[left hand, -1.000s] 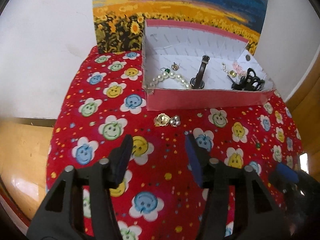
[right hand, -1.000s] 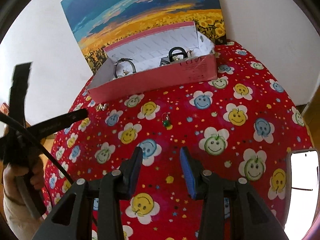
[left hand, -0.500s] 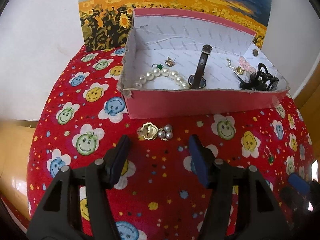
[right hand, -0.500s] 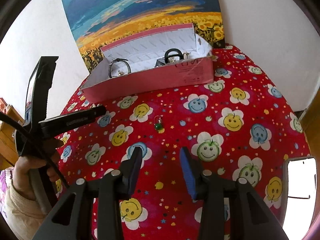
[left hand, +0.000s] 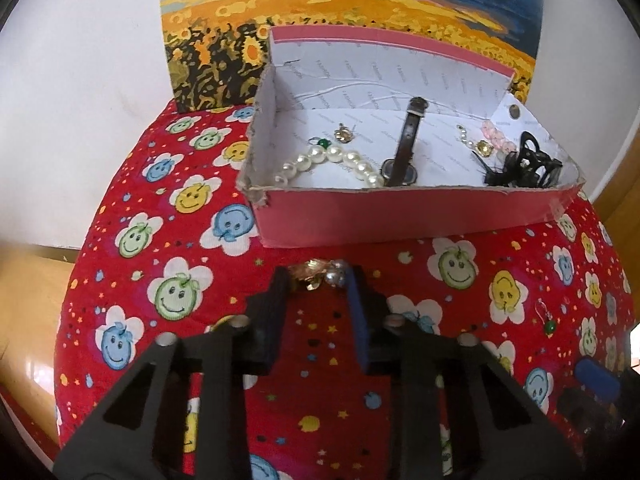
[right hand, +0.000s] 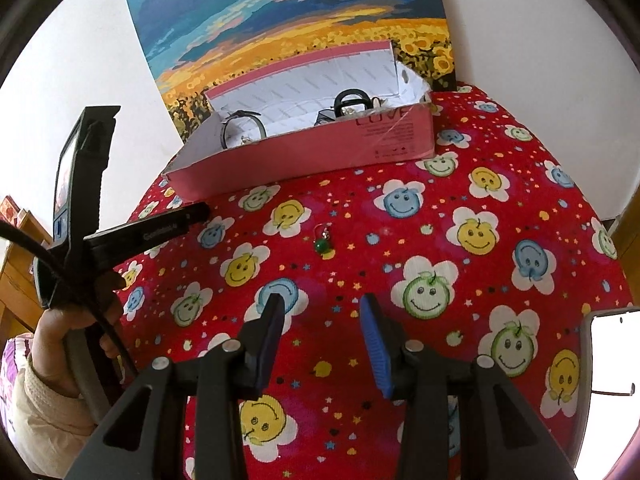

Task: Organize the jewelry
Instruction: 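Grasp the gold flower earring with the left gripper while the right grasps the green drop earring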

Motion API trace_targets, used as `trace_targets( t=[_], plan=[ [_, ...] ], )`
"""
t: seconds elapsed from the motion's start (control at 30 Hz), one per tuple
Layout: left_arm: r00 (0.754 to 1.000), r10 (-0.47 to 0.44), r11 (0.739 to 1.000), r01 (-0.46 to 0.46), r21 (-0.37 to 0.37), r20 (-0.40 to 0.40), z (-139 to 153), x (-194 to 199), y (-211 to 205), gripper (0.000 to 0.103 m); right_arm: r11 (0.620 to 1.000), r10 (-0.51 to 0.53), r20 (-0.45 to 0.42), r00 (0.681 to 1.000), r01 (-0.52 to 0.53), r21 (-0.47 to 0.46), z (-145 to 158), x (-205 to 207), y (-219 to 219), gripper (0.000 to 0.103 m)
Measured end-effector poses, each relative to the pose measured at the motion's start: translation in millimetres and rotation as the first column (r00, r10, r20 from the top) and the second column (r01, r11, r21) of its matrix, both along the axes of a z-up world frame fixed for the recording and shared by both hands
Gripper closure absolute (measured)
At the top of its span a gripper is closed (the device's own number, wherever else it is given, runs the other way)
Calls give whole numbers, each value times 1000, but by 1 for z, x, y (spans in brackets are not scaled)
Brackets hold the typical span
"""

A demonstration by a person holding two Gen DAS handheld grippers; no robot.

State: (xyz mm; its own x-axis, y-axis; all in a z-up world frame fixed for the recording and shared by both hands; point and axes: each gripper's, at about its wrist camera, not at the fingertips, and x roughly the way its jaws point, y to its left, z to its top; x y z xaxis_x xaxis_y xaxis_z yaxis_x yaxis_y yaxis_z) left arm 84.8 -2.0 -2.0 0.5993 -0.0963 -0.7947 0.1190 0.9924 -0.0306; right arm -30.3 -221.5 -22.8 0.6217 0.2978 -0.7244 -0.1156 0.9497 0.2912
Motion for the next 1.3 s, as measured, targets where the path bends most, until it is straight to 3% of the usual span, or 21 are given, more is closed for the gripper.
trace_targets(
  t=[0.13,0.37,0.8,1.3],
  plan=[
    [1000,-1,1000,1,-2,2,1,-3,0,90,1000,0,5,1000,0,1,0,-1,0,61],
    [1000,-4,997,3,-76,-14,7,-12,9,90,1000,-6,5,1000,6,-2,0,-2,-1,61],
    [997,50,992,-43,-120,58,33,-58,48,90,999,5,22,1000,-4,-48,6,-9,5,61],
    [996,62,981,-48,-189,67,28,-63,64,90,995,-5,11,1000,6,-99,7,32,27,61]
  ],
)
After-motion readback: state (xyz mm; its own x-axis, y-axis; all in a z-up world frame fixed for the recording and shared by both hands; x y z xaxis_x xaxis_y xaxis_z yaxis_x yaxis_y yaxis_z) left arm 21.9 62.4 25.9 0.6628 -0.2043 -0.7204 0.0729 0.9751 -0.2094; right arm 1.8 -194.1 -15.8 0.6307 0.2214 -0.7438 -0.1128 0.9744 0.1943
